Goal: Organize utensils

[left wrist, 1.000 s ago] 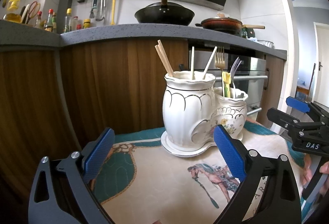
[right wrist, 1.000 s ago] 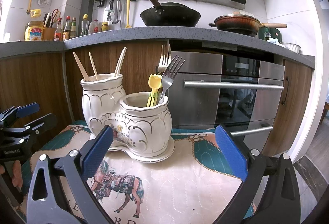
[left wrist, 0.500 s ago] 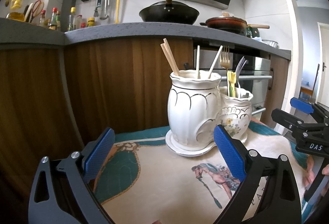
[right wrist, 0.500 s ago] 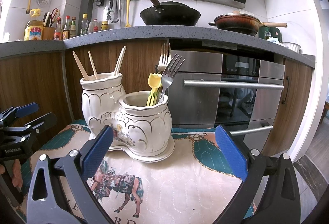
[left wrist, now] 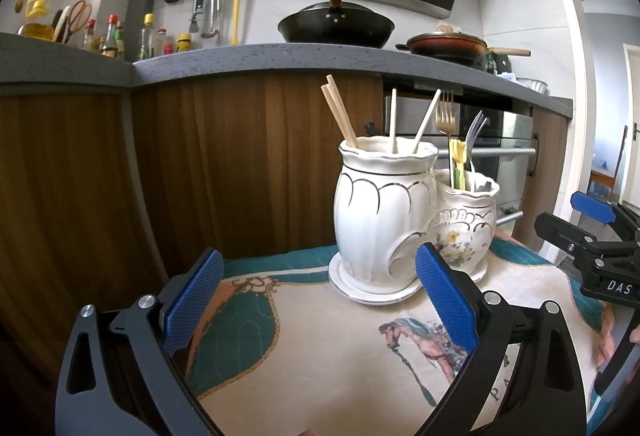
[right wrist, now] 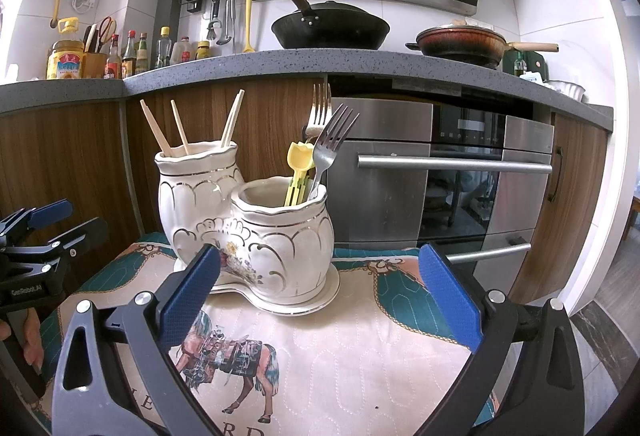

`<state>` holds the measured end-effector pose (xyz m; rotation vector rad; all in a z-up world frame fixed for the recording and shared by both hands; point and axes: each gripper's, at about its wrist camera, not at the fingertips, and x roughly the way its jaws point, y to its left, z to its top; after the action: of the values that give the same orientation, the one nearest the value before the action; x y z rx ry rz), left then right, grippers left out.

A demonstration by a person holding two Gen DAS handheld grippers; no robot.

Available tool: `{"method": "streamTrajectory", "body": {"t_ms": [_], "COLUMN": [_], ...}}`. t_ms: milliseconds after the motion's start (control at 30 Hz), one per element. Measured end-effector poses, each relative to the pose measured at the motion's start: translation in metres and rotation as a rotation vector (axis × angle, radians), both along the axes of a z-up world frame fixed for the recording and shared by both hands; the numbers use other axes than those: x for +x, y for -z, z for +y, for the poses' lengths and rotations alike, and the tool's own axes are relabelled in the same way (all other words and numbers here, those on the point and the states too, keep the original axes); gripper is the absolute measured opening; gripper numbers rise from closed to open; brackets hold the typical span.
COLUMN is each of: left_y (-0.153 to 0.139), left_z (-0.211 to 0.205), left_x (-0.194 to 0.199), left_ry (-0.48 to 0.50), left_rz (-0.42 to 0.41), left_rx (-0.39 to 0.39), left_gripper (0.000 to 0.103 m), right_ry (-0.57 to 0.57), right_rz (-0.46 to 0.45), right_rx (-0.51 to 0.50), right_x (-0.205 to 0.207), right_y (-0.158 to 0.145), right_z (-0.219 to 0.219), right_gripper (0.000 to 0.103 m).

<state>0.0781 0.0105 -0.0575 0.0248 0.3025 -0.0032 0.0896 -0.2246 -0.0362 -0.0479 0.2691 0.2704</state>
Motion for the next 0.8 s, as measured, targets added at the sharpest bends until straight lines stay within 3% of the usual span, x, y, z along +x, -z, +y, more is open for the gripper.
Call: {"method": "streamTrajectory", "body": {"t_ms": [800], "left_y": [-0.0002], "left_z": [0.0009], "left_x": [-0.0006], "left_ry": [-0.009], "left_rz": [0.001], "left_rx": [0.002], "left_gripper": [0.096], "right_ry": [0.001], "right_rz": [0.005], "right_rx": [0.0], "right_x": [0.0017], "right_y": [0.0022], "right_z": [-0.0004], "right_gripper": [0.098]}}
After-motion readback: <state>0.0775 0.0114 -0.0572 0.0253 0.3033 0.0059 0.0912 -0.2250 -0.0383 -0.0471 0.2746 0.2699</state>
